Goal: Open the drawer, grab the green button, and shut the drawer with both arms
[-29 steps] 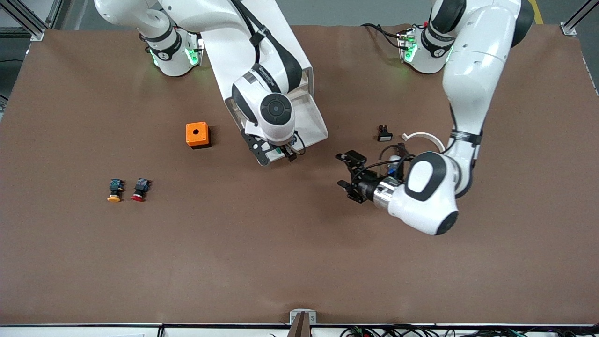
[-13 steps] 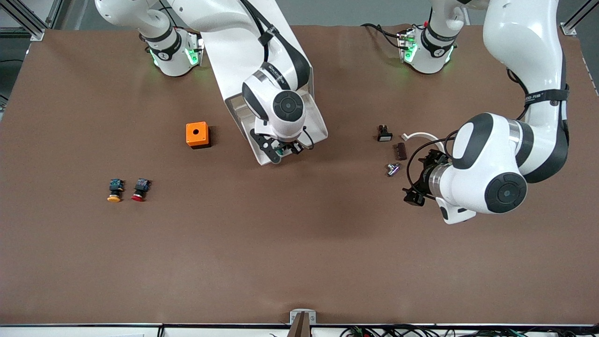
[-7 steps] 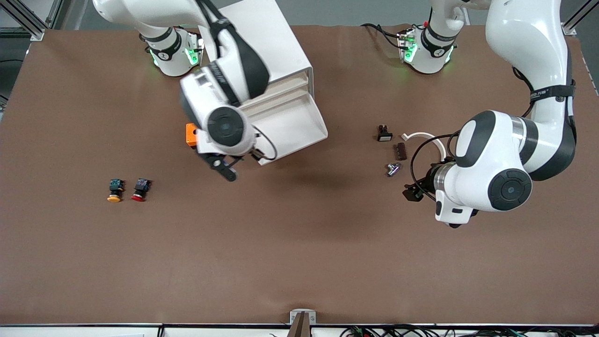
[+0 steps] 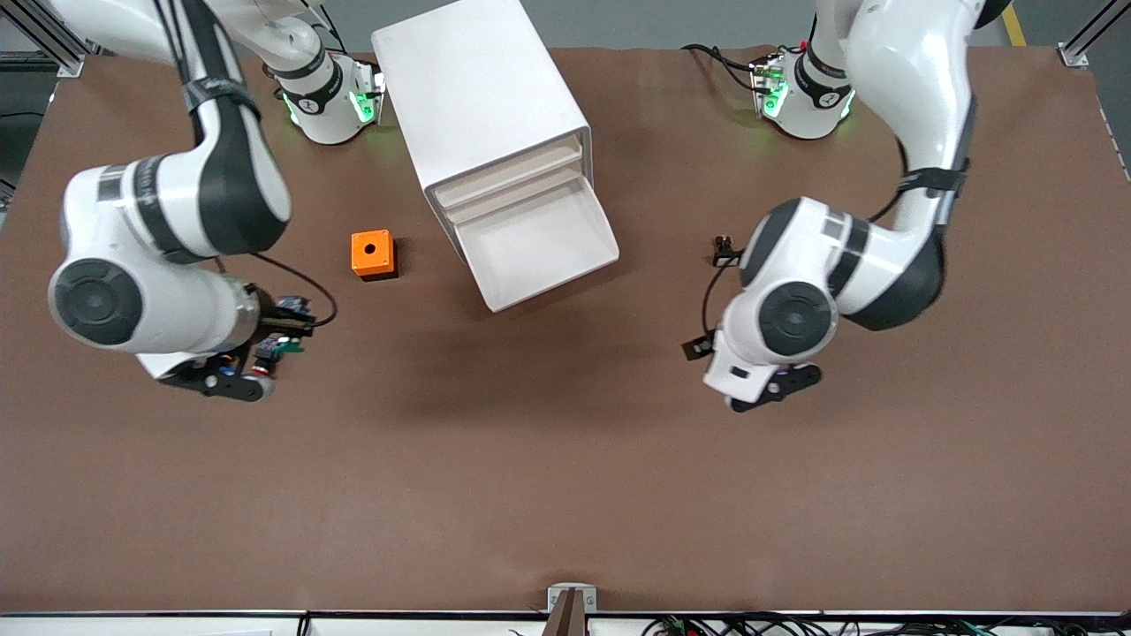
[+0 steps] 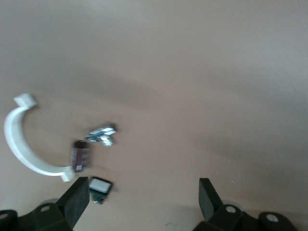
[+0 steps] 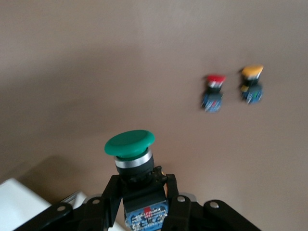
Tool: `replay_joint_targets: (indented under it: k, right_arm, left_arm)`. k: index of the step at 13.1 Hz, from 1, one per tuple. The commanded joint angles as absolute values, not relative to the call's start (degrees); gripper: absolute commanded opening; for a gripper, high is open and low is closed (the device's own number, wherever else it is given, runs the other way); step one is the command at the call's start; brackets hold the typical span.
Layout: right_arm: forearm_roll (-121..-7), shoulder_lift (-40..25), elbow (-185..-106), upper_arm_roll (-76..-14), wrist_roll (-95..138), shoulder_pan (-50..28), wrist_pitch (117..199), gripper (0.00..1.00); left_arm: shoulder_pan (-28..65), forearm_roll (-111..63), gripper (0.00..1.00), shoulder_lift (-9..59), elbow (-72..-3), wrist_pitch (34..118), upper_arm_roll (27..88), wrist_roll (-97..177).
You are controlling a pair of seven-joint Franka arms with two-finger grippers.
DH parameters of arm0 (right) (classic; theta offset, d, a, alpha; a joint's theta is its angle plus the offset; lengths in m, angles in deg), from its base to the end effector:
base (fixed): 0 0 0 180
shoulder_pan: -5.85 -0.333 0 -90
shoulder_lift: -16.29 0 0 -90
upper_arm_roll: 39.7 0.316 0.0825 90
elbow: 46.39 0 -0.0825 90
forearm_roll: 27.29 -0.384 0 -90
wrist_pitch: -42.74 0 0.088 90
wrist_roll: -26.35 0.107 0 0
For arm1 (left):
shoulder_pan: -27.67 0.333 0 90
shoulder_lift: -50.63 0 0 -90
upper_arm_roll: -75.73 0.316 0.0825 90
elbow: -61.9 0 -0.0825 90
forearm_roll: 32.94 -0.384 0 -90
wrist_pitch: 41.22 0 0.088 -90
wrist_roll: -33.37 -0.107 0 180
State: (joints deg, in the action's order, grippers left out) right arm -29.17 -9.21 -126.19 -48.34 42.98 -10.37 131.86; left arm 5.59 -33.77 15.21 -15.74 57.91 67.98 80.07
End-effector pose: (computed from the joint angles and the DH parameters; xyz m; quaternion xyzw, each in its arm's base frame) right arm 0.6484 0.1062 0.4362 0.9872 -0.0775 -0.1317 0.0454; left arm 0.6130 -0.3289 0.3460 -0.9808 -0.1512 0.1137 0.0472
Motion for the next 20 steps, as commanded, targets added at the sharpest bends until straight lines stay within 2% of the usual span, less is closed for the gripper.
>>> replay_joint_targets:
  k: [1, 5, 8, 16, 20]
  right_arm:
    - [-25.98, -7.7, -136.09, -47.08, 38.83, -7.17, 142.36, 0.0]
    - [-25.89, -8.32, -145.6, -47.08, 38.91, -4.44, 156.79, 0.0]
    - [-25.89, -10.51, -147.63, -47.17, 42.85, -4.43, 161.29, 0.01]
    - [-25.8, -11.57, -159.49, -47.17, 52.09, -6.89, 176.83, 0.05]
    - [-25.62, -13.06, -160.12, -47.43, 53.77, -7.16, 178.18, 0.05]
  left_arm:
    - [4.13, -35.05, 1.0, 13.37, -18.87, 66.16, 64.32, 80.48]
    - [-1.41, -34.44, 1.0, 11.26, -21.32, 73.8, 64.22, 81.09]
    - [-4.22, -31.62, 1.0, 11.08, -25.54, 80.15, 64.22, 83.65]
    - [-12.13, -27.5, 1.0, 10.02, -26.69, 80.6, 64.22, 92.6]
    - [-15.39, -23.03, 1.0, 10.47, -28.45, 79.98, 64.05, 94.46]
